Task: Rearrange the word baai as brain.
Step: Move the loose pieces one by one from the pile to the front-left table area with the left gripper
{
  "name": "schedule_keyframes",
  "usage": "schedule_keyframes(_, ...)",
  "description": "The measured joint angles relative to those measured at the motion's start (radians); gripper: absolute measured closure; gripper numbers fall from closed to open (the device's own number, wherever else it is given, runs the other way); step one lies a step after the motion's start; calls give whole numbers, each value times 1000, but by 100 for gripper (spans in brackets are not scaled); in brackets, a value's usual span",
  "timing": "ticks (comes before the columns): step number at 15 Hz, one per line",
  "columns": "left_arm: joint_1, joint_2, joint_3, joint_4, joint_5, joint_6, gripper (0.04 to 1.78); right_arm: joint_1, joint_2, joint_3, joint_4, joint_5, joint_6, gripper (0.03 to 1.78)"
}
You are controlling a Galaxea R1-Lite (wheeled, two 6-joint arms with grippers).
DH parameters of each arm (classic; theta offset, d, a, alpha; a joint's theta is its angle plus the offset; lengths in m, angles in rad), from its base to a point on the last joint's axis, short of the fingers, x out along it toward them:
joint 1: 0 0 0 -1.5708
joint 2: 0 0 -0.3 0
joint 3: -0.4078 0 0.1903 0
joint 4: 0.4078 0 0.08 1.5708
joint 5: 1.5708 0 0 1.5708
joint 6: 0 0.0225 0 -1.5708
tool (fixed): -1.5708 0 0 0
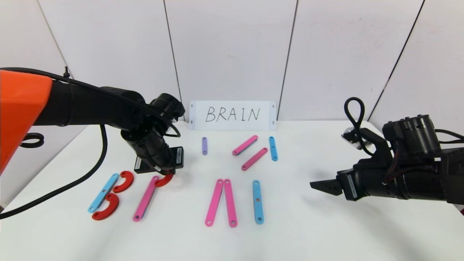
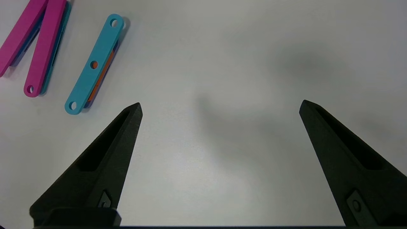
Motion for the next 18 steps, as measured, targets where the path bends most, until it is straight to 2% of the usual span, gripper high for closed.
schedule_keyframes(4,-28,1,51,-47,2,36,153,0,-1,3,0,1,0,8)
schedule_keyframes(10,-27,42,57,-69,35,53,153,6,5,13,-34,-3,0,8)
schedule_keyframes(18,0,72,46,-79,34,115,153,9,10,19,-42,-5,0,8)
